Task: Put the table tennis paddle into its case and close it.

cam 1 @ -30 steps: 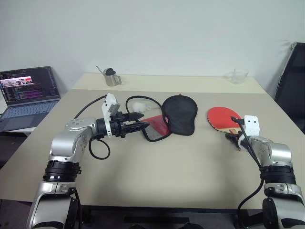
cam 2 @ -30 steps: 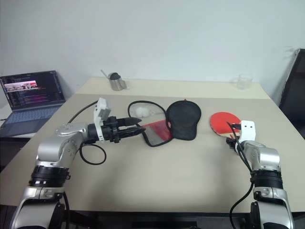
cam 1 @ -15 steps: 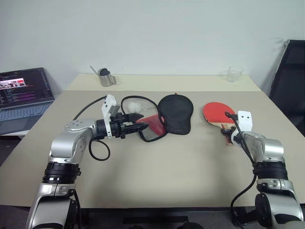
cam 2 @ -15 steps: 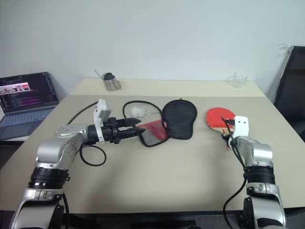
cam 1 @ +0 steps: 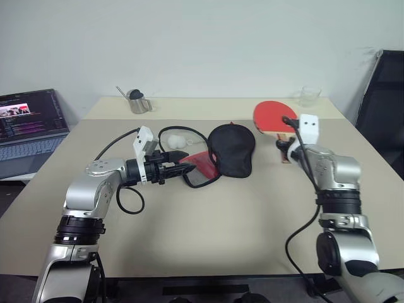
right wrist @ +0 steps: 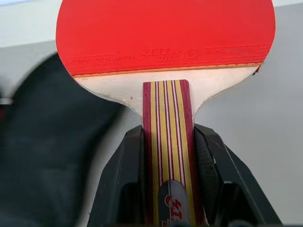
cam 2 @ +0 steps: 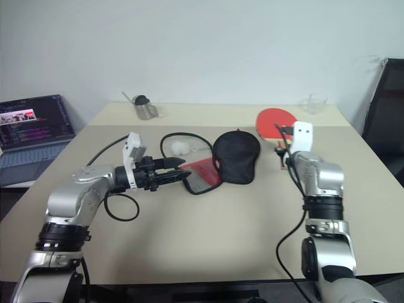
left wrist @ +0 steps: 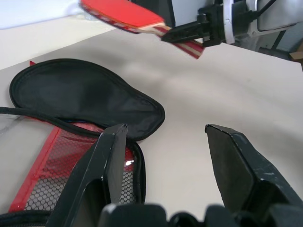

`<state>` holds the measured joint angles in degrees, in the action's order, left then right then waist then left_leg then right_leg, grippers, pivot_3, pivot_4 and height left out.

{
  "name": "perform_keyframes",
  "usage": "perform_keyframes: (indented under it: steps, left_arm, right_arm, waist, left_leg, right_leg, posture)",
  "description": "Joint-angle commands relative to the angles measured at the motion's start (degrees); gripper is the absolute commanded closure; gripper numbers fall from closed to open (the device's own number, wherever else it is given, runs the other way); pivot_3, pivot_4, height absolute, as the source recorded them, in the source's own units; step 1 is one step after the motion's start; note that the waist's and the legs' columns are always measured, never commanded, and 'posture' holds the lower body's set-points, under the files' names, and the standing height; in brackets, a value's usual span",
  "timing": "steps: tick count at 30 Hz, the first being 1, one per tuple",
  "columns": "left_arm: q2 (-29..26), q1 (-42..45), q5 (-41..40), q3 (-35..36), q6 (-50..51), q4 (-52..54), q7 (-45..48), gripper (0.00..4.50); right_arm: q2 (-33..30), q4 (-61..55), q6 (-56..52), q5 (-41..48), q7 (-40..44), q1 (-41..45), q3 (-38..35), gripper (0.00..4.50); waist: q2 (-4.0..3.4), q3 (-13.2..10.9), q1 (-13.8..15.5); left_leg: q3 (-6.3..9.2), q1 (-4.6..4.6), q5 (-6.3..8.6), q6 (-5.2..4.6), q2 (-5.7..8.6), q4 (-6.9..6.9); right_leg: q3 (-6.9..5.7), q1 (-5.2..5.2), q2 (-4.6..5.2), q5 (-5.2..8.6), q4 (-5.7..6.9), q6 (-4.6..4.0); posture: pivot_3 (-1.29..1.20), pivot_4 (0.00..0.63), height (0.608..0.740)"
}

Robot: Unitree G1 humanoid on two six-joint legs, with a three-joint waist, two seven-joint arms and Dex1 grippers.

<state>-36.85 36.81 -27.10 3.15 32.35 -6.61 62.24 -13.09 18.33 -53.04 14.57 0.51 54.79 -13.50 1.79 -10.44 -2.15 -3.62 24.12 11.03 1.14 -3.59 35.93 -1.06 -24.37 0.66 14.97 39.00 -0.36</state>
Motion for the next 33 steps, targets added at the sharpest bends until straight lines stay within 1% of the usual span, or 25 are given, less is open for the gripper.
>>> perform_keyframes:
  steps: [1, 7, 13, 18, 24, 33]
  left_arm:
    - [-0.5, -0.2, -1.0, 1.2, 0.2, 3.3, -0.6, 1.62]
    - [-0.4, -2.5, -2.0, 1.7, 1.8, 6.6, -2.1, 1.62]
    - [-1.4, -4.9, -2.8, 2.0, 3.9, 10.2, -3.6, 1.62]
    - [-2.2, -6.2, -3.5, 2.5, 5.4, 12.5, -4.5, 1.62]
    - [-3.1, -7.8, -3.7, 2.7, 6.5, 14.5, -5.3, 1.62]
    - [-3.3, -8.6, -4.2, 3.1, 7.4, 16.1, -6.4, 1.62]
  right_arm:
    - [3.8, 2.5, 5.4, -0.8, -1.5, 4.6, 1.7, 3.41]
    - [10.7, 17.3, 16.0, -2.4, -3.1, 9.7, 3.1, 3.41]
    - [13.1, 29.9, 23.9, -3.5, -4.9, 13.7, 2.9, 3.41]
    - [13.7, 38.4, 28.9, -4.2, -6.8, 15.9, 2.4, 3.41]
    - [14.3, 43.0, 31.4, -4.2, -7.4, 16.9, 1.8, 3.41]
    - [15.3, 45.5, 32.3, -4.6, -8.3, 17.5, 2.1, 3.41]
  waist:
    - [0.0, 0.0, -0.1]
    - [0.0, 0.0, 0.0]
    - [0.0, 0.0, 0.3]
    - [0.01, 0.0, 0.2]
    - [0.0, 0.0, 0.2]
    - [0.0, 0.0, 0.2]
  left_leg:
    - [0.0, 0.01, 0.0, 0.0, -0.01, -0.01]
    - [-0.02, 0.04, 0.0, 0.0, -0.05, -0.04]
    - [-0.01, 0.11, 0.0, 0.0, -0.05, -0.02]
    - [0.01, 0.11, 0.0, 0.0, -0.05, -0.02]
    - [0.02, 0.11, 0.0, 0.0, -0.06, -0.03]
    - [0.02, 0.11, 0.0, 0.0, -0.06, -0.03]
  right_leg:
    - [0.01, -0.01, -0.06, -0.01, 0.0, -0.02]
    - [0.06, -0.03, -0.15, -0.02, -0.03, -0.03]
    - [0.08, -0.04, -0.07, -0.06, -0.07, -0.05]
    - [0.07, -0.04, -0.07, -0.13, -0.05, -0.19]
    - [0.07, -0.04, -0.09, -0.14, -0.06, -0.2]
    - [0.07, -0.04, -0.09, -0.14, -0.06, -0.2]
  posture:
    - [0.0, 0.15, 0.74]
    - [0.0, 0.15, 0.74]
    - [0.0, 0.15, 0.74]
    - [0.0, 0.15, 0.74]
    - [0.0, 0.15, 0.74]
    - [0.0, 0.15, 0.74]
